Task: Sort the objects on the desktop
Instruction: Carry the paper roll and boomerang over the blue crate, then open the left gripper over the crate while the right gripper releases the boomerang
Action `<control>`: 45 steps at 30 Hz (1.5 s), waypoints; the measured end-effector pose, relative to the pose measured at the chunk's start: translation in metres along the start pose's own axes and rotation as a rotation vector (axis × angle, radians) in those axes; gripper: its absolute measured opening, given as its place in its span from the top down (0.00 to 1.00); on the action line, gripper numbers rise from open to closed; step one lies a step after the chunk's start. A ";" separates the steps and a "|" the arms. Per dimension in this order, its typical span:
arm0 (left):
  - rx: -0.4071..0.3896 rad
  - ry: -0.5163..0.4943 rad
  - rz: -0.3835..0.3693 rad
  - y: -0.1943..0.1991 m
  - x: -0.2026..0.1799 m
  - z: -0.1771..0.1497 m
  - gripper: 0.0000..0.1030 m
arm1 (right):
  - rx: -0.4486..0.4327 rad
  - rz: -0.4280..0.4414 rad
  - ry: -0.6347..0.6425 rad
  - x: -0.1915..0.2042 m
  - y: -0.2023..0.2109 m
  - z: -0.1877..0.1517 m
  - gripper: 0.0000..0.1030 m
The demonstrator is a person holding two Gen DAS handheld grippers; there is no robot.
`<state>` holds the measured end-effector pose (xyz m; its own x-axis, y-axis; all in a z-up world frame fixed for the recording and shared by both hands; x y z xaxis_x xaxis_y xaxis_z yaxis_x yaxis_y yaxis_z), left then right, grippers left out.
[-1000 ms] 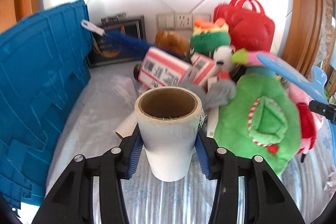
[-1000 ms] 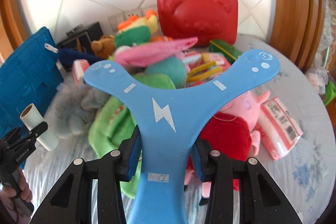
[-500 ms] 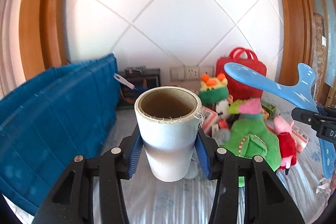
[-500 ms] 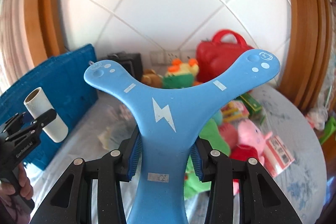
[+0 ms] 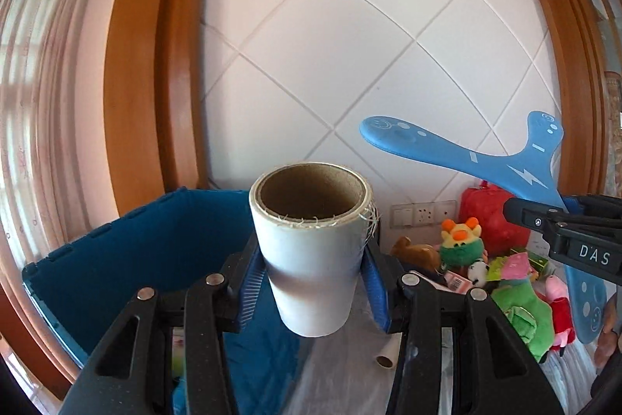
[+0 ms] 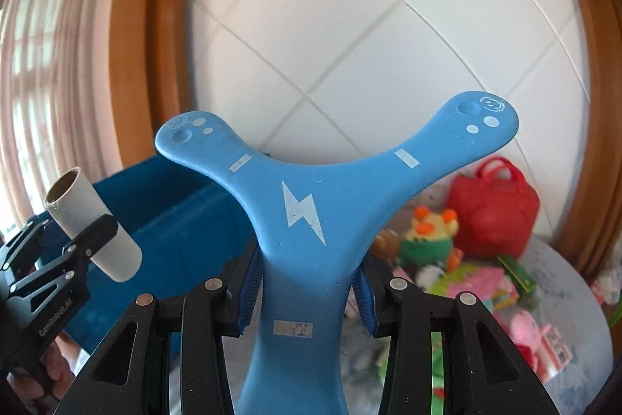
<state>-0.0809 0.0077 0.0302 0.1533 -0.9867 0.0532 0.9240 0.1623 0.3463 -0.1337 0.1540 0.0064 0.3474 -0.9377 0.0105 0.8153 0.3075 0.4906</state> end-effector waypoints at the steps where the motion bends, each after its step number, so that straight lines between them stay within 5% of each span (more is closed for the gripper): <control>1: -0.007 0.005 0.022 0.001 0.016 0.002 0.55 | -0.011 0.007 0.021 0.019 -0.003 0.007 0.60; 15: 0.074 0.101 0.183 -0.047 0.189 -0.014 0.55 | 0.047 0.121 0.188 0.220 -0.097 0.054 0.60; 24: 0.227 0.185 0.218 -0.088 0.254 -0.030 0.55 | 0.157 0.098 0.272 0.263 -0.150 0.047 0.59; 34: 0.332 0.235 0.165 -0.099 0.255 -0.038 0.55 | 0.253 0.073 0.303 0.280 -0.175 0.033 0.58; 36: 0.338 0.225 0.165 -0.098 0.250 -0.038 0.54 | 0.253 0.074 0.297 0.279 -0.176 0.032 0.50; 38: 0.334 0.221 0.177 -0.095 0.248 -0.037 0.44 | 0.245 0.069 0.295 0.279 -0.174 0.032 0.20; 43: 0.319 0.233 0.221 -0.088 0.254 -0.038 0.32 | 0.222 0.045 0.272 0.267 -0.166 0.034 0.00; 45: 0.314 0.233 0.229 -0.086 0.257 -0.039 0.30 | 0.213 0.045 0.267 0.264 -0.161 0.033 0.00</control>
Point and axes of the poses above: each gripper's, at about its wrist camera, not at the fingertips, and y roughly against the way its jaws point, x to its left, z to its top, the point moved 6 cm from there along -y, roughly the way its jaws point, and after that the axes turned 9 degrees about x, right-handed, at the moved point
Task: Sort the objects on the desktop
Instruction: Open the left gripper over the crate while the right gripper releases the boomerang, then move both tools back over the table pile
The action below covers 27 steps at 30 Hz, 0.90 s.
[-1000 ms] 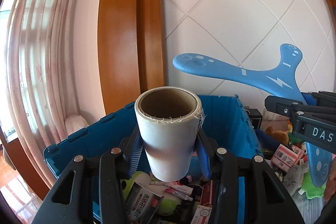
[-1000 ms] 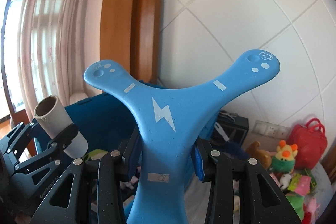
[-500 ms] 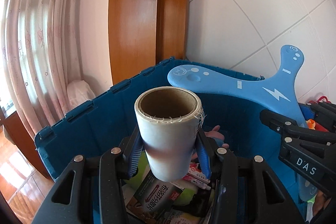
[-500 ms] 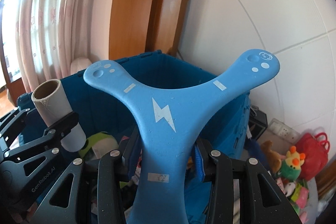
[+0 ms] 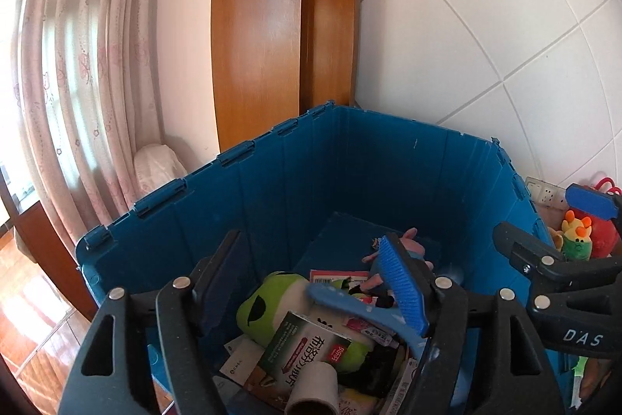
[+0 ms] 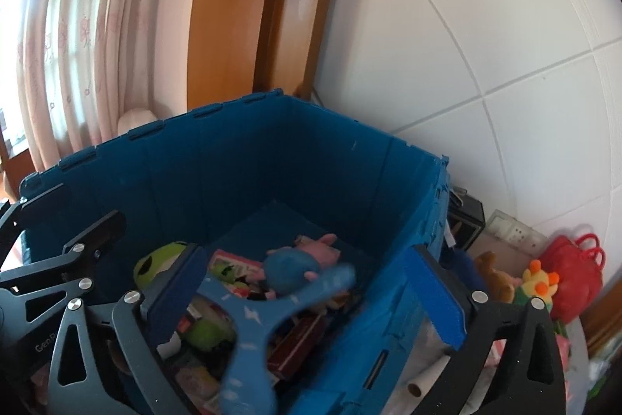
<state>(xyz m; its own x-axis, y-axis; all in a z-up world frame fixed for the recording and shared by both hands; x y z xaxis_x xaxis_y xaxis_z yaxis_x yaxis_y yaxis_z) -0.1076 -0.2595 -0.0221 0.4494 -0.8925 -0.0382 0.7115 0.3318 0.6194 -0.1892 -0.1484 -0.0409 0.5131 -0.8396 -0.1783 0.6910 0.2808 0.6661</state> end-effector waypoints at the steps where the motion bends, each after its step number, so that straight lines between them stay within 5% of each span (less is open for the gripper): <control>1: -0.003 -0.002 0.004 0.002 -0.001 -0.001 0.30 | -0.003 0.000 -0.003 -0.001 0.002 -0.001 0.00; 18: -0.113 -0.040 -0.026 0.068 -0.040 -0.012 0.28 | -0.092 -0.042 -0.056 -0.048 0.071 -0.050 0.00; 27: -0.198 -0.140 -0.188 0.115 -0.139 -0.025 0.28 | -0.105 -0.168 -0.205 -0.161 0.120 -0.121 0.00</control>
Point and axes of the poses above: each gripper's, at about its wrist camera, not at the fingertips, and y roughly against the way its jaws point, x to its left, z to its top, the point moved 6 cm from there along -y, roughly the way its jaws point, and after that the axes turned 9 degrees about x, right-handed, at the moved point
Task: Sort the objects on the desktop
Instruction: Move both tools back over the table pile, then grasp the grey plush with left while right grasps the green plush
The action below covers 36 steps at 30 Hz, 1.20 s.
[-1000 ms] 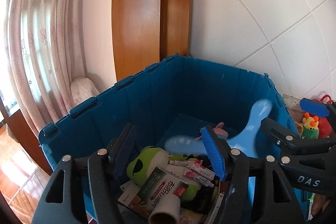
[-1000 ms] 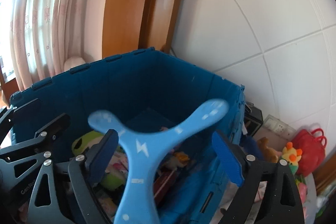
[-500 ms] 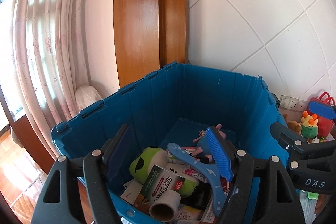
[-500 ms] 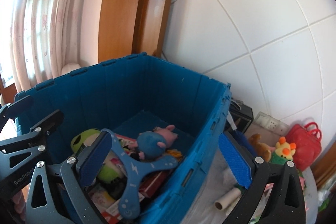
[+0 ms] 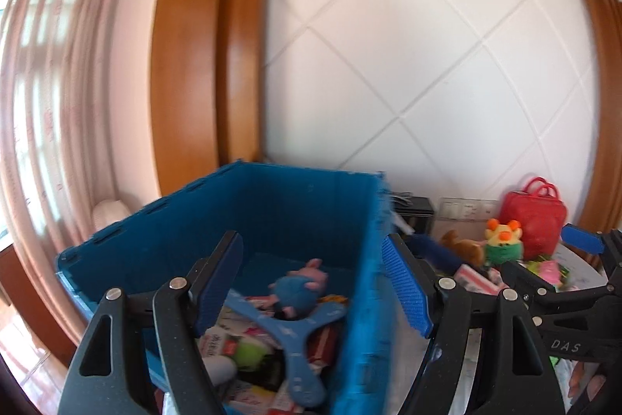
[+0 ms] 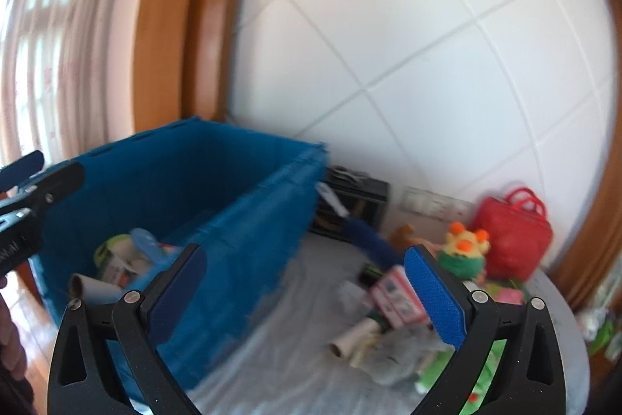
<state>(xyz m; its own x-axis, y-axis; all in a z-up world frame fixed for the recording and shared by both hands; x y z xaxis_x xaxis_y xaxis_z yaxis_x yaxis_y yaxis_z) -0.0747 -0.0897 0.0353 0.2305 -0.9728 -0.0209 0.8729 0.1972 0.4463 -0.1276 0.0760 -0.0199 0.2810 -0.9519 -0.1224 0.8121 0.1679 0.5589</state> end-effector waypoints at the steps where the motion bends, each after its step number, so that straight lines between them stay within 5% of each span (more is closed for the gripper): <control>1: 0.002 -0.014 -0.016 -0.001 -0.012 -0.001 0.28 | 0.009 -0.024 -0.032 -0.024 0.002 -0.009 0.00; 12: 0.152 -0.164 -0.168 -0.056 -0.166 -0.044 0.28 | 0.191 -0.257 -0.313 -0.249 -0.008 -0.114 0.00; 19: 0.331 -0.206 -0.187 -0.119 -0.231 -0.100 0.28 | 0.344 -0.335 -0.412 -0.336 -0.027 -0.188 0.00; 27: 0.505 -0.242 -0.210 -0.182 -0.283 -0.160 0.28 | 0.496 -0.275 -0.439 -0.363 -0.071 -0.248 0.00; 36: 0.625 -0.366 -0.215 -0.247 -0.332 -0.204 0.28 | 0.604 -0.150 -0.400 -0.344 -0.144 -0.269 0.00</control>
Point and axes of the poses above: each gripper's, at about its wrist camera, not at the fingertips, and y roughly against the way its jaws point, x to its left, z to its top, the point moved 6 cm from there along -y, roughly the way its jaws point, and after that the axes turned 9 degrees about x, right-handed, at the moved point
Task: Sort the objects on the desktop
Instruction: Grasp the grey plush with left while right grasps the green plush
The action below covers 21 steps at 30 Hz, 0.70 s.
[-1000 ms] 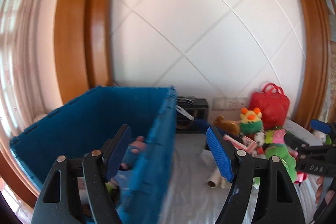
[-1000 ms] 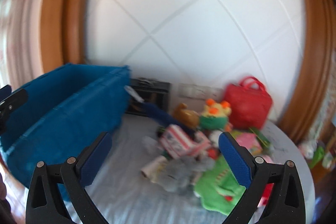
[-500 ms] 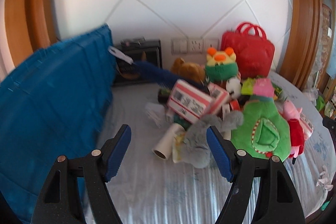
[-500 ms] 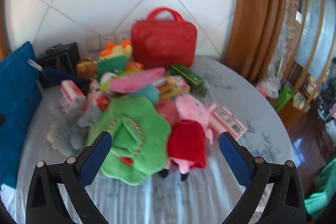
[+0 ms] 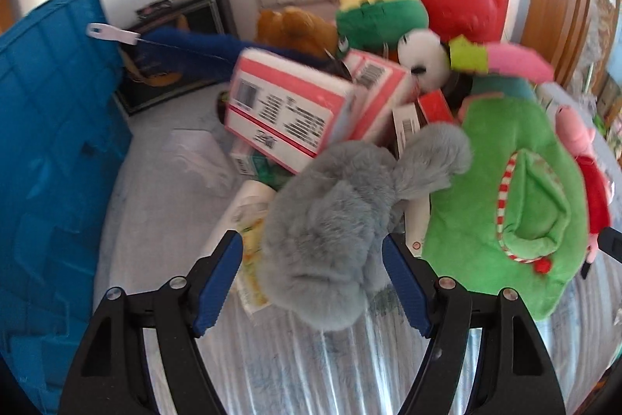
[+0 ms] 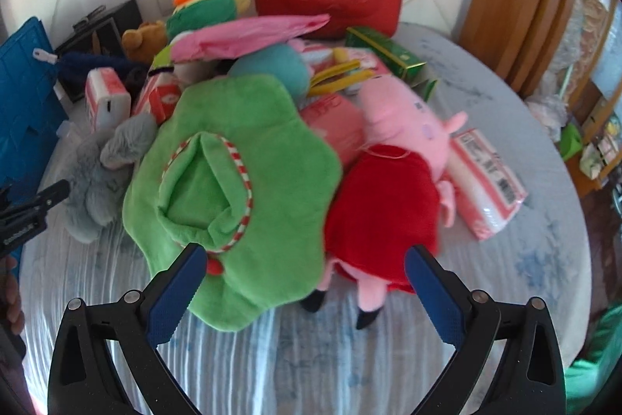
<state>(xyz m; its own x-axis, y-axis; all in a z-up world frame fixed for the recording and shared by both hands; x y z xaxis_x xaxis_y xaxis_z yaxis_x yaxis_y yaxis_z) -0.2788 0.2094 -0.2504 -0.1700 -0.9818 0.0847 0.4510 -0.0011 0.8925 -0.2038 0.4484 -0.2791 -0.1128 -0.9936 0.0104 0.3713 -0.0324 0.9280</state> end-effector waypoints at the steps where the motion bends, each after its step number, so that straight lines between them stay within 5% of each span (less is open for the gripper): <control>1: 0.013 -0.006 -0.003 -0.007 -0.002 0.002 0.28 | 0.006 0.003 0.003 0.002 -0.005 0.002 0.00; 12: 0.090 -0.058 -0.016 -0.057 -0.023 0.004 0.29 | 0.073 0.079 -0.032 0.020 -0.064 0.027 0.00; 16: 0.082 -0.035 -0.056 -0.048 -0.027 -0.004 0.49 | 0.082 0.056 -0.013 0.026 -0.071 0.026 0.00; 21: 0.073 0.013 -0.082 -0.033 -0.025 -0.017 0.65 | 0.070 0.041 -0.013 0.023 -0.062 0.020 0.29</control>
<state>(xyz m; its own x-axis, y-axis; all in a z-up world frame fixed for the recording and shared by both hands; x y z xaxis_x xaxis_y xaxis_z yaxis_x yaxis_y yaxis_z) -0.2750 0.2303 -0.2896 -0.1918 -0.9814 0.0047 0.3709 -0.0681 0.9262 -0.2478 0.4298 -0.3287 -0.1112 -0.9924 0.0532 0.3107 0.0162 0.9504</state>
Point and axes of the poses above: each gripper's, at about its wrist camera, not at the fingertips, and y roughly against the way its jaws point, x to its left, z to its top, the point moved 6 cm from there along -y, roughly the way its jaws point, and after that the axes turned 9 degrees about x, right-handed, at the moved point
